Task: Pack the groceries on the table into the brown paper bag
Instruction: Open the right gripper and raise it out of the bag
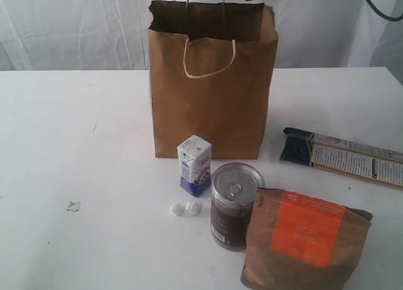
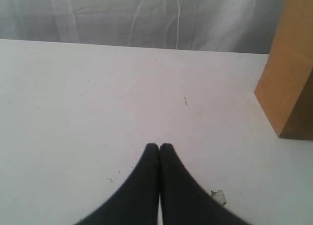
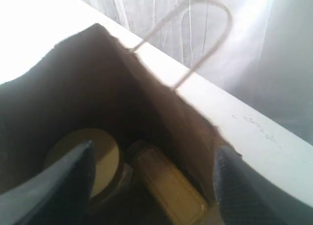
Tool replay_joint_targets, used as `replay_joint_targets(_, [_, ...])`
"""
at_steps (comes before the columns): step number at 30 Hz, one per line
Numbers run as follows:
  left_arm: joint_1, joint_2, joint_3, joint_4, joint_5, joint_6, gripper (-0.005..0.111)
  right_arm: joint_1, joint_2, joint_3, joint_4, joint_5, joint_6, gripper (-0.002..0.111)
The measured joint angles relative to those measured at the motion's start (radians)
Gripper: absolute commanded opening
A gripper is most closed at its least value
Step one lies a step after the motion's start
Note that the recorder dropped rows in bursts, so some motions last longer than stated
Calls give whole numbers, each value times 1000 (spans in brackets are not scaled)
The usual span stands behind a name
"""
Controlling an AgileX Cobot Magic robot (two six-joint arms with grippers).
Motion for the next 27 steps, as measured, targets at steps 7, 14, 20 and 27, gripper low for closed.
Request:
replay_joint_targets(7, [0, 0, 0, 0, 0, 0, 0, 0, -94, 0, -276, 51, 146, 46])
replay_joint_targets(14, [0, 0, 0, 0, 0, 0, 0, -16, -158, -1, -671, 137, 342, 5])
replay_joint_targets(20, [0, 0, 0, 0, 0, 0, 0, -72, -169, 45, -695, 194, 369, 0])
replay_joint_targets(27, [0, 0, 0, 0, -2, 0, 0, -95, -234, 229, -615, 203, 361, 0])
